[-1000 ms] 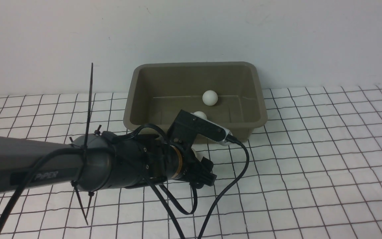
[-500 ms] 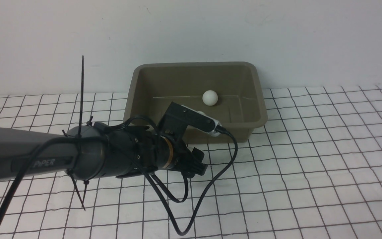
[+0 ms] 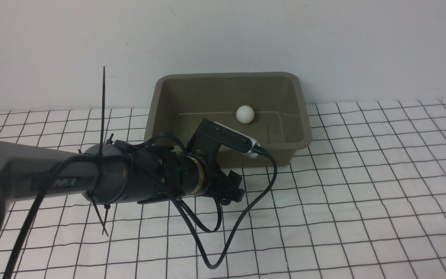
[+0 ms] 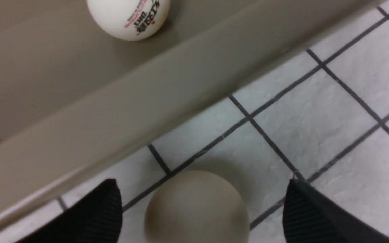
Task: Put the table tennis balls into the box on the white checkered tablecloth.
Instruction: 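Reach for and grasp a ping pong ball on the table beside the basket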
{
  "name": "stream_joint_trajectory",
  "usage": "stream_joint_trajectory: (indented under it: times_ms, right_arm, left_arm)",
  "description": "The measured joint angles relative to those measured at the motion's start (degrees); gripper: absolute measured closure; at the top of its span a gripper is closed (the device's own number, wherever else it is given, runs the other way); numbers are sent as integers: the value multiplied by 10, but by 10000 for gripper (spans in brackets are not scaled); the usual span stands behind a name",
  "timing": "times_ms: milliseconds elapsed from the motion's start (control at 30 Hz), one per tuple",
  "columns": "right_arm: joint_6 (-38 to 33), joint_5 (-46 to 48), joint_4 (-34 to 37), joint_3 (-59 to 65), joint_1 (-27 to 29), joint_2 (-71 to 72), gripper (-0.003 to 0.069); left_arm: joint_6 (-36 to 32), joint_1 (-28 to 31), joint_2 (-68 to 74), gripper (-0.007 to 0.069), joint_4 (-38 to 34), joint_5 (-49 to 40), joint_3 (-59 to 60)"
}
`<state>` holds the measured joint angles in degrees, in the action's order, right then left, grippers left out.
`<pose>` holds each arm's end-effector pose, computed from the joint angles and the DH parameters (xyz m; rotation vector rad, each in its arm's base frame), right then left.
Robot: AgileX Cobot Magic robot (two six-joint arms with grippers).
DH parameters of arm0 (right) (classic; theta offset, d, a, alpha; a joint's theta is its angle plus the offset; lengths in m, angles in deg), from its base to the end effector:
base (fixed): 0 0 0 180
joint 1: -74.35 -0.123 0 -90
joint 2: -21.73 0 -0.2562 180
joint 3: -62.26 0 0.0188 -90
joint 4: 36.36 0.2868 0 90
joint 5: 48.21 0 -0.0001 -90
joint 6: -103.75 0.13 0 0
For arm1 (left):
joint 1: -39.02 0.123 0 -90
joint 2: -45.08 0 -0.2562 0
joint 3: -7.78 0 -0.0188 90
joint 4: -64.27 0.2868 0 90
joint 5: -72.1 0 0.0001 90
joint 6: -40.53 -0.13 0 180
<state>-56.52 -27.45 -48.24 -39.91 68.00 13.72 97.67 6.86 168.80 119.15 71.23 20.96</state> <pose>0.1556 0.0077 0.1620 0.0873 1.8521 0.1139 0.3733 -0.2327 0.0438 0.6173 2.3346 -0.2643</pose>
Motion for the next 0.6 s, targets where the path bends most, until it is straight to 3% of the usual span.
stream_joint_trajectory:
  times_ms: [200,433,600]
  right_arm:
    - [0,0,0,0,0,0,673]
    - [0,0,0,0,0,0,673]
    - [0,0,0,0,0,0,673]
  left_arm:
    - [8,0,11,76,0,-17,-11]
    - [20,0,11,270,0,-85,-20]
    - [21,0,10,272,0,-108,-21]
